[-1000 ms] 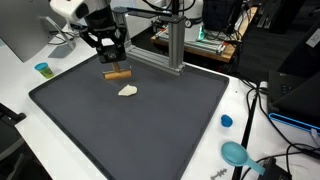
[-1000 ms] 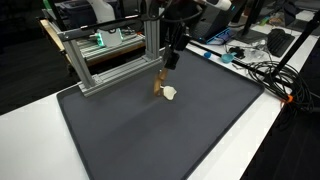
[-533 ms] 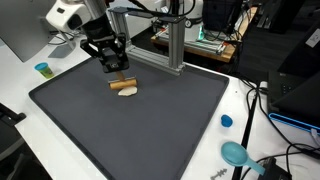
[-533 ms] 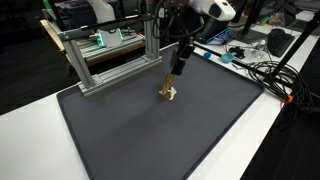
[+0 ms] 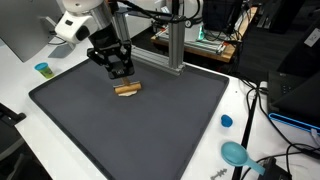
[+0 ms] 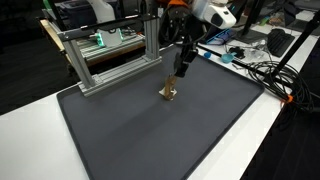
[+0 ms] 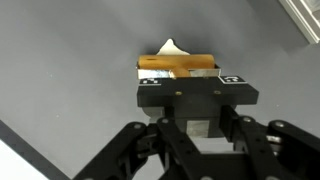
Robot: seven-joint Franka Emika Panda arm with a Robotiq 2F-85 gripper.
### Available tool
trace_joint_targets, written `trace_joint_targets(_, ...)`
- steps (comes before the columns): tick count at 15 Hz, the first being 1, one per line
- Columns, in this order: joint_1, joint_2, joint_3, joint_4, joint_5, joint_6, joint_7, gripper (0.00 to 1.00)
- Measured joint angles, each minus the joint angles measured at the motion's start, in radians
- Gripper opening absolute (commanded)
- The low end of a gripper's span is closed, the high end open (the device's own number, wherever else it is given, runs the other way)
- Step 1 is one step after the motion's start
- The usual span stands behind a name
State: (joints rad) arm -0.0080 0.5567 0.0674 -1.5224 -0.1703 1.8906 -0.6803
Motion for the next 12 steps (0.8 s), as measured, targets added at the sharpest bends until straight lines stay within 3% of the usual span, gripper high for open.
trace_joint_targets(12, -0.020, 0.020, -0.005, 0.013, 0.001, -0.024, 0.005, 0.21)
